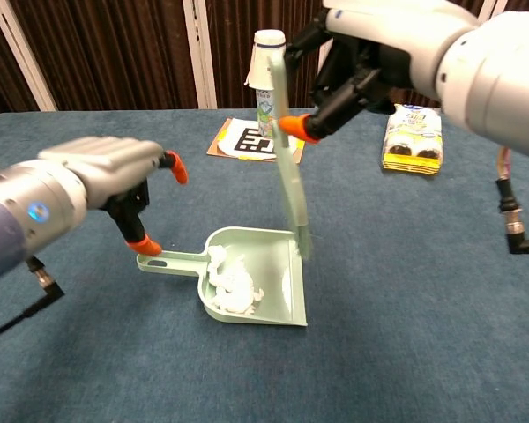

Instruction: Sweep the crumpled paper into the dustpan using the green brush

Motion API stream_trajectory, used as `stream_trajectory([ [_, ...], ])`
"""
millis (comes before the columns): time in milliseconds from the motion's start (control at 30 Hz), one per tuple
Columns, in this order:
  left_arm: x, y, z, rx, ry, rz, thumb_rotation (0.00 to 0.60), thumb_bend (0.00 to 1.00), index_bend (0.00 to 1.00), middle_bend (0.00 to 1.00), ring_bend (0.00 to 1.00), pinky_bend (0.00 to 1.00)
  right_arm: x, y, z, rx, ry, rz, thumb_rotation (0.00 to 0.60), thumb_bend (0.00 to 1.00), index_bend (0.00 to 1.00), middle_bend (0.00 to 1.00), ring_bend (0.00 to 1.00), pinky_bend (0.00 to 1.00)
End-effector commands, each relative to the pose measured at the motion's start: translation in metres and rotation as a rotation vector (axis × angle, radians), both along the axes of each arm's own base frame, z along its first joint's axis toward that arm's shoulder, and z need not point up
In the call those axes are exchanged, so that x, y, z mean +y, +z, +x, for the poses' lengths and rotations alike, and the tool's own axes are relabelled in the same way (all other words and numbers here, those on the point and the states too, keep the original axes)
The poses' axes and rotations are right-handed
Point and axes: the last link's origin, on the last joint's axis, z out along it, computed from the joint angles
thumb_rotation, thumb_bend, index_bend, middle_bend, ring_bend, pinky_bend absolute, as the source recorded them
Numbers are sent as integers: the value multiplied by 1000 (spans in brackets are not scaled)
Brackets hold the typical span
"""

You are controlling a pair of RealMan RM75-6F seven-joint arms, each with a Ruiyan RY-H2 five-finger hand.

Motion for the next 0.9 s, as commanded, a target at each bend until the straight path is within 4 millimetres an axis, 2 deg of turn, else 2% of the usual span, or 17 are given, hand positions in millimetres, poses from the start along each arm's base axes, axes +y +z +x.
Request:
stream_trajectory([
  [33,-1,26,-6,-76,-27,38,600,31,196,828,859,922,-6,6,-20,43,-22,-31,600,614,792,900,919,885],
  [267,-9,70,-25,-144,-83,84,600,31,155,602,652,769,-19,17,-63,133,-63,-98,600,614,792,900,919,885],
  [367,-14,89,-36,-164,-98,100,600,31,125,454,517,629,-25,24,-82,177,-84,-136,600,614,792,900,919,885],
  [433,-17,101,-44,-172,-105,107,600,29,83,305,362,478,-30,30,-94,223,-85,-172,600,614,792,900,919,885],
  [533,-20,115,-56,-181,-105,113,600,25,49,160,202,339,-36,37,-110,303,-76,-226,600,614,793,900,919,885],
  [600,-22,125,-64,-194,-104,118,600,25,44,115,143,288,-41,44,-122,392,-50,-293,600,615,798,900,919,885],
  [733,-27,137,-76,-204,-103,130,600,25,36,86,126,266,-45,50,-135,523,19,-387,600,614,821,900,919,885],
  [900,-34,144,-87,-215,-101,127,600,25,28,83,126,266,-41,39,-149,631,84,-412,600,615,823,900,919,885],
])
